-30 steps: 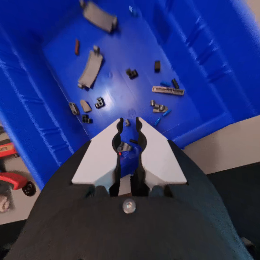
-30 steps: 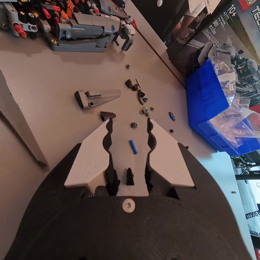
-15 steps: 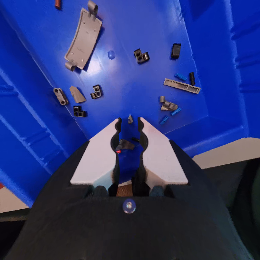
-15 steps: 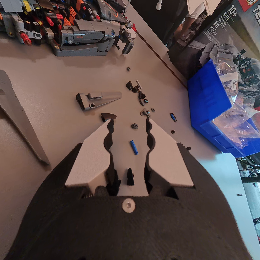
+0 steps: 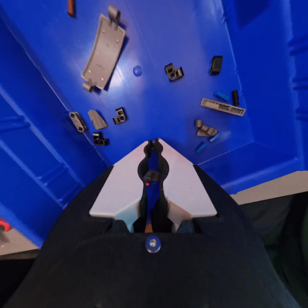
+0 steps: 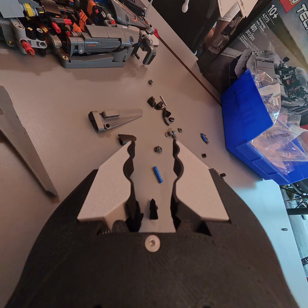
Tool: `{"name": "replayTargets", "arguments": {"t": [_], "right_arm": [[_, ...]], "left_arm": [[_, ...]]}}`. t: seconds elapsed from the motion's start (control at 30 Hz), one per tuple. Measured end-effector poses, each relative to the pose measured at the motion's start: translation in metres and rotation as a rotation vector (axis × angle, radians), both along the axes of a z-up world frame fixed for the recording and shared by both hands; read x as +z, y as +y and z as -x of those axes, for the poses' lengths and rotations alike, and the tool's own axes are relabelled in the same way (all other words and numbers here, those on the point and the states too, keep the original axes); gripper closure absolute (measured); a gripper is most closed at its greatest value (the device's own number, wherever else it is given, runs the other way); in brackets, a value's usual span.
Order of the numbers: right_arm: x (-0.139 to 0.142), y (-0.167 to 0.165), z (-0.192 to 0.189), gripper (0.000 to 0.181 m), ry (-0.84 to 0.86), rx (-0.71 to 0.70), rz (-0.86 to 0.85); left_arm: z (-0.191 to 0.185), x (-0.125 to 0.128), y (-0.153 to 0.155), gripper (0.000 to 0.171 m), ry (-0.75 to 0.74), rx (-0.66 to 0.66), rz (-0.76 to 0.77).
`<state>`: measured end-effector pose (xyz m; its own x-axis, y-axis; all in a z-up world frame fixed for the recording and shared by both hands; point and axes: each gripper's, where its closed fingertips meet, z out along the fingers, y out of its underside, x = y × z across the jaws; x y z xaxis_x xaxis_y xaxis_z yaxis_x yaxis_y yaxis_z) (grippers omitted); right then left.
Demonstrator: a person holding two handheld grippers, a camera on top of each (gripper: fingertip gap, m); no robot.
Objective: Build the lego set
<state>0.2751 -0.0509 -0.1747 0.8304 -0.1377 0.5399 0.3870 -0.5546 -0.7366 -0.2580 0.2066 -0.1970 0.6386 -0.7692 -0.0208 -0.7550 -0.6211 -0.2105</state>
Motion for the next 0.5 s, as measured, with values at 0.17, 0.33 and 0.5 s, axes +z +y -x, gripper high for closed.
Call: {"name": "replayTargets", "arguments": {"t": [0.17, 0.33, 0.5], "right_arm": [[0.005, -0.001, -0.001, 0.137, 0.008, -0.001, -0.032], [0.017, -0.003, 0.002, 0.136, 0.005, 0.011, -0.093], [0.036, -0.008, 0.019, 0.139, -0.039, 0.084, -0.156]], "left_arm": [[-0.026, 0.05, 0.002, 0.168, -0.313, 0.024, -0.109], [-0.071, 0.117, -0.025, 0.169, -0.763, -0.071, -0.15], [-0.112, 0.147, -0.071, 0.169, -1.033, -0.146, -0.08]]}}
